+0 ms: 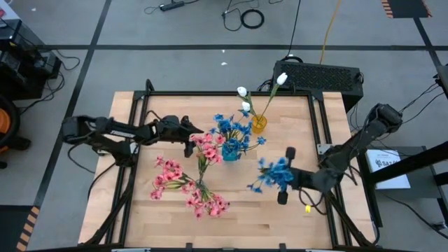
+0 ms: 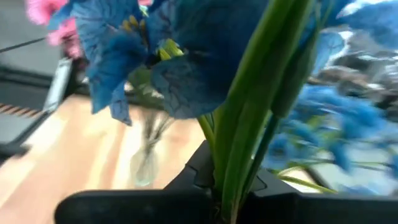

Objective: Sort flowers into vase by color
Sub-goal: Put the blue flowers into the blue vase

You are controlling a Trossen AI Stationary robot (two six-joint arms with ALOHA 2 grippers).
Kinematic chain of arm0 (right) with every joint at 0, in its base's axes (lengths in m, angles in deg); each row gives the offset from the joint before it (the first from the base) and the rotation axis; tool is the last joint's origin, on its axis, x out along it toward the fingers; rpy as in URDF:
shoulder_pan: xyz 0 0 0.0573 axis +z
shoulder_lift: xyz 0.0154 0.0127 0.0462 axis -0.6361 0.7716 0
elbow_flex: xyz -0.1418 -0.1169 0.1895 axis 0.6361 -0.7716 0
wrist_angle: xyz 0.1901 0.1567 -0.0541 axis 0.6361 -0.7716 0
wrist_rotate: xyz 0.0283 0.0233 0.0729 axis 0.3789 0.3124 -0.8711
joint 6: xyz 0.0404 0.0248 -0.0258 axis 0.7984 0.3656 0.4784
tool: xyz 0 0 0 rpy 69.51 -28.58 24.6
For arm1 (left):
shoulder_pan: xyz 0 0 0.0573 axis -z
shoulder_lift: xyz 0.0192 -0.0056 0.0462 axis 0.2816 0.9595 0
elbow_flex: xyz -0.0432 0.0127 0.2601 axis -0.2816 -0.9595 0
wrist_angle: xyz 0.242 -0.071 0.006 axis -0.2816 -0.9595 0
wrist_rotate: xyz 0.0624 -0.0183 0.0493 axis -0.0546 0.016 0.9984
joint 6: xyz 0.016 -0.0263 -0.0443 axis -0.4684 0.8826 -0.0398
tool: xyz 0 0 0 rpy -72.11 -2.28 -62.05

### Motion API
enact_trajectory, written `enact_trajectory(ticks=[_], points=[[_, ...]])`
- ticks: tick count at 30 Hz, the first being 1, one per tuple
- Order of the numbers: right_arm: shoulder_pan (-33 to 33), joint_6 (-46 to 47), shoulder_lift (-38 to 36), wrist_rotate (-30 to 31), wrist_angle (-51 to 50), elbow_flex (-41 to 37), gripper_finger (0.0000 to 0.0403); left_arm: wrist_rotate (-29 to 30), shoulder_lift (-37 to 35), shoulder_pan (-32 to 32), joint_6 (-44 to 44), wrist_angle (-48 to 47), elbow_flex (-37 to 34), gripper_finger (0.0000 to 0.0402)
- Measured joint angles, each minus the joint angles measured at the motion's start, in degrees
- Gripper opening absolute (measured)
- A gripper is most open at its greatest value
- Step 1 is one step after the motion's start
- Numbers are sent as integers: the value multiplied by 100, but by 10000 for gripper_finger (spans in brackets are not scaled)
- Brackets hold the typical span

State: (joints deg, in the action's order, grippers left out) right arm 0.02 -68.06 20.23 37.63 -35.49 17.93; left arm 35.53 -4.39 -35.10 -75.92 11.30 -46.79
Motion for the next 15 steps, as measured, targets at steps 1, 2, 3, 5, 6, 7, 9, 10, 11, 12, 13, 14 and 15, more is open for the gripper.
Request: enact_trajectory(ticks=[1,2,3,5,6,7,9,10,11,12,13,14,15], points=[[63,-109,-31,236,262,-112,2,0,129,7,5,252,-46,248],[90,-266,-59,404,522,-201,2,-2,252,9,8,481,-86,248],[92,-448,-104,562,735,-291,2,-13,376,12,9,685,-97,248],[85,-781,-226,892,959,-403,2,-22,600,8,35,1051,-97,248],[63,-924,-310,970,977,-412,2,-22,704,8,75,1211,-97,248],[37,-1074,-399,985,978,-414,2,-22,815,12,110,1410,-97,248],[-14,-1330,-638,869,980,-414,2,-21,1034,42,177,1736,-95,248],[-34,-1402,-759,769,976,-414,2,-21,1137,60,225,1903,-97,248],[-54,-1434,-897,617,965,-414,2,-21,1244,80,251,2091,-96,248],[-61,-1443,-1016,453,940,-414,2,-22,1337,94,256,2268,-95,248],[-60,-1439,-1125,306,897,-414,2,-15,1429,108,261,2458,-95,248],[-59,-1415,-1216,179,835,-414,2,55,1534,134,265,2650,-80,248],[-58,-1369,-1285,66,783,-414,2,144,1641,161,264,2794,-52,248]])
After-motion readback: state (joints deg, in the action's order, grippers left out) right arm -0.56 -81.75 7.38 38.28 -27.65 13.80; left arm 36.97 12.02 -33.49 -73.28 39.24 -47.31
